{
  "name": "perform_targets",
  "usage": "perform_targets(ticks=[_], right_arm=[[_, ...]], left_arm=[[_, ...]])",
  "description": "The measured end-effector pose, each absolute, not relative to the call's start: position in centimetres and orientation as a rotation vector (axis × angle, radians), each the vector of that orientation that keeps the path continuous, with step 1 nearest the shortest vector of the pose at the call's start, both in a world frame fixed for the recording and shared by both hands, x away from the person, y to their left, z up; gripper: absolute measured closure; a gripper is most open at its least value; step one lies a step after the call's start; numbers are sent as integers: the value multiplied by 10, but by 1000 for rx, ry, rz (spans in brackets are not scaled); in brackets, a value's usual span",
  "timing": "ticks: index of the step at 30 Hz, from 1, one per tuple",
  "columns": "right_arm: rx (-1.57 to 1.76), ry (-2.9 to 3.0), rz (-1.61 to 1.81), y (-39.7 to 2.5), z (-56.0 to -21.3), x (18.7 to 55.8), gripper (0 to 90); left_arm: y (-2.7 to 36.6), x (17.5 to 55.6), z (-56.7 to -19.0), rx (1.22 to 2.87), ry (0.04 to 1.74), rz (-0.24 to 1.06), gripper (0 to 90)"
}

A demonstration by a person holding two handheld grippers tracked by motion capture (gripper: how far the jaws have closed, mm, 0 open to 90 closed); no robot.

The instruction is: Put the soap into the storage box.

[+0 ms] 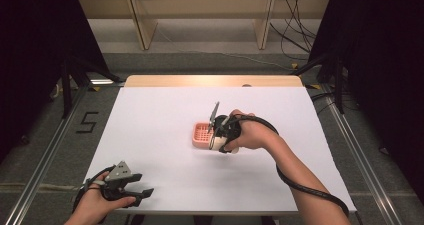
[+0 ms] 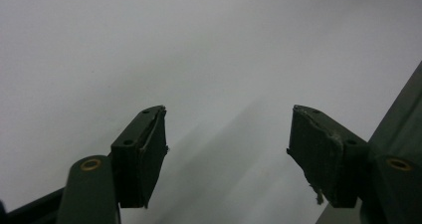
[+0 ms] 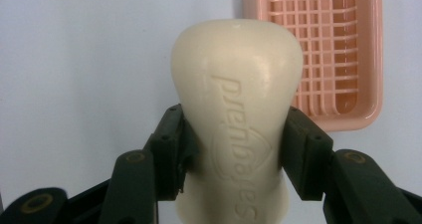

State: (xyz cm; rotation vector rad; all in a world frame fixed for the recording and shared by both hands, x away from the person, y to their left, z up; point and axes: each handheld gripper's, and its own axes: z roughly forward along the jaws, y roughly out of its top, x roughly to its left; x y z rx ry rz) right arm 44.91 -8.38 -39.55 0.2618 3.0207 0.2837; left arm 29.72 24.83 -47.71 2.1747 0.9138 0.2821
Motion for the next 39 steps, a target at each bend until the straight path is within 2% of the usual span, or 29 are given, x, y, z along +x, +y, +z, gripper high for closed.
perform_targets(ticks=[39], right_arm=[[253,2982,343,-83,-398,471,506]], left_arm=[[248,296,-476,2172,905,273,309]])
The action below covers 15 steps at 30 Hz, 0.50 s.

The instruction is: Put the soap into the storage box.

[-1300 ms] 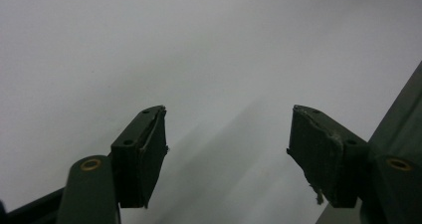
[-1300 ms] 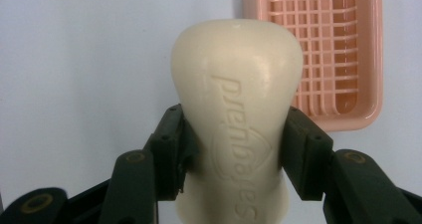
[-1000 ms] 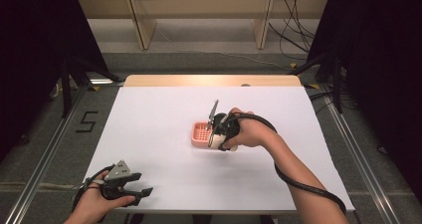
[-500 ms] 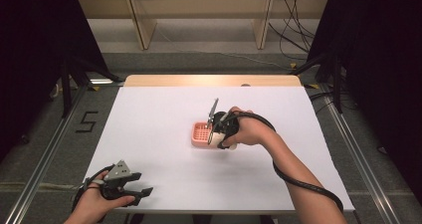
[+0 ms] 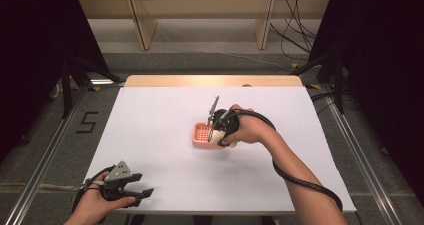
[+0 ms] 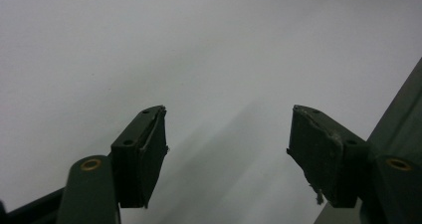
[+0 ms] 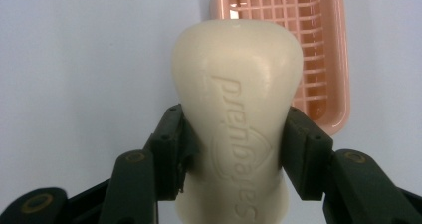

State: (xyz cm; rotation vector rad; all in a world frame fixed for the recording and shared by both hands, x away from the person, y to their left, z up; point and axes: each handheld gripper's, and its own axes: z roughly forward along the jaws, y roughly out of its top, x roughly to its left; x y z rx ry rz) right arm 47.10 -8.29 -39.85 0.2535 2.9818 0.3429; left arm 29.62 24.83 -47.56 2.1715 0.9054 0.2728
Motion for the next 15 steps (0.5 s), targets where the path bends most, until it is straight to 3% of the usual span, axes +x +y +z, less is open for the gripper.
perform_targets(ticks=[15], right_arm=[[314,2978,324,-82,-399,476,506]], left_arm=[[249,296,-475,2172,903,276,309]])
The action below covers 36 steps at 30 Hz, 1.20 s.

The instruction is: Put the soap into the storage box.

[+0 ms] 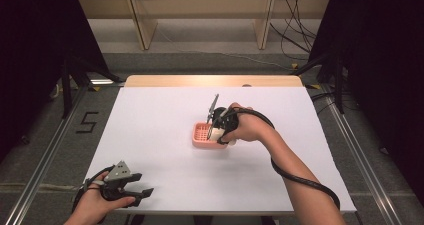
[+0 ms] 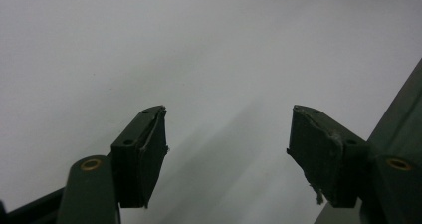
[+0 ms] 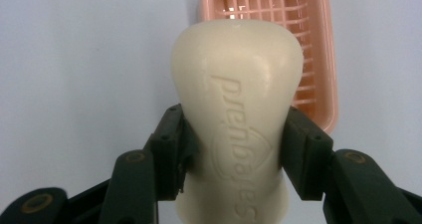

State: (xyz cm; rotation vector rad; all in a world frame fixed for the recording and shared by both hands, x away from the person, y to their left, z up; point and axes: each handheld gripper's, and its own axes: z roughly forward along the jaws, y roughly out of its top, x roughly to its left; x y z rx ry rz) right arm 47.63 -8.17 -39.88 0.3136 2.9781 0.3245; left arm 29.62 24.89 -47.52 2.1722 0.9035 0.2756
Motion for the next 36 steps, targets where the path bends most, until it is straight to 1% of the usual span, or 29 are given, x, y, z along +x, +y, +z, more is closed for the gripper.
perform_targets(ticks=[2,11,13,15,18,27,36], right_arm=[[361,2978,308,-81,-398,475,506],[335,2974,311,-81,-398,481,506],[396,2980,342,-80,-398,480,506],[309,2972,342,-81,-399,485,506],[373,2983,361,-79,-399,483,506],[392,2984,352,-75,-400,486,506],[282,2978,342,-74,-401,494,506]], left_arm=[[249,296,-475,2172,905,275,309],[249,296,-475,2171,904,275,309],[248,296,-475,2171,905,274,309],[248,296,-475,2170,905,273,309],[249,296,-475,2170,906,274,309],[249,296,-475,2171,904,274,309],[249,296,-475,2168,904,273,309]])
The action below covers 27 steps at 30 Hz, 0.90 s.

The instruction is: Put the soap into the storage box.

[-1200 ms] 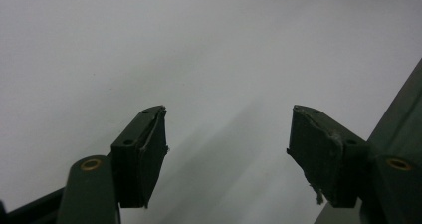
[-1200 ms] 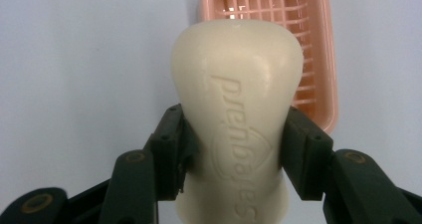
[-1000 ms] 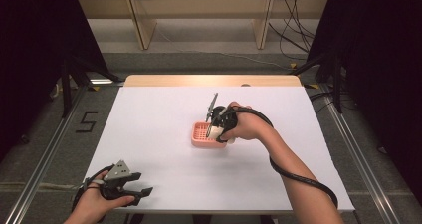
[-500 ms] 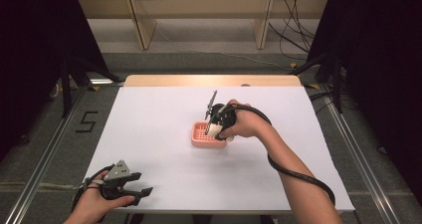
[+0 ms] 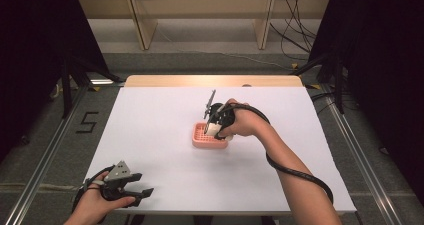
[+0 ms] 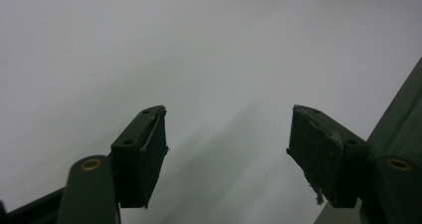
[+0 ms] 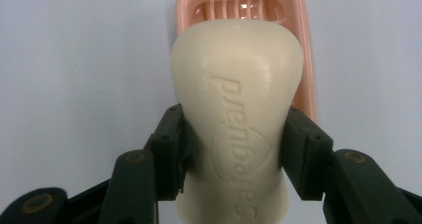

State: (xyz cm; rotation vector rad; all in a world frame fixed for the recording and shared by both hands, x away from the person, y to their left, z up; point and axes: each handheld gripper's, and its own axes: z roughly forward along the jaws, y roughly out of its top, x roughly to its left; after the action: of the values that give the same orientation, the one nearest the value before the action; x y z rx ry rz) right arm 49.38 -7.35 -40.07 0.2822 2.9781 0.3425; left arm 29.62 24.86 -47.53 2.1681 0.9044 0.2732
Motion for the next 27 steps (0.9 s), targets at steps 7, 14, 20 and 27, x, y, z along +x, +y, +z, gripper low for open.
perform_targets(ticks=[7,14,20,27], right_arm=[[322,2983,331,-70,-402,495,506],[266,2972,351,-68,-404,500,506],[318,2969,333,-66,-403,499,506],[334,2969,339,-62,-402,500,506]], left_arm=[[248,296,-476,2154,937,275,309],[248,296,-476,2161,934,272,309],[248,296,-476,2155,933,267,309],[248,296,-475,2156,932,268,309]])
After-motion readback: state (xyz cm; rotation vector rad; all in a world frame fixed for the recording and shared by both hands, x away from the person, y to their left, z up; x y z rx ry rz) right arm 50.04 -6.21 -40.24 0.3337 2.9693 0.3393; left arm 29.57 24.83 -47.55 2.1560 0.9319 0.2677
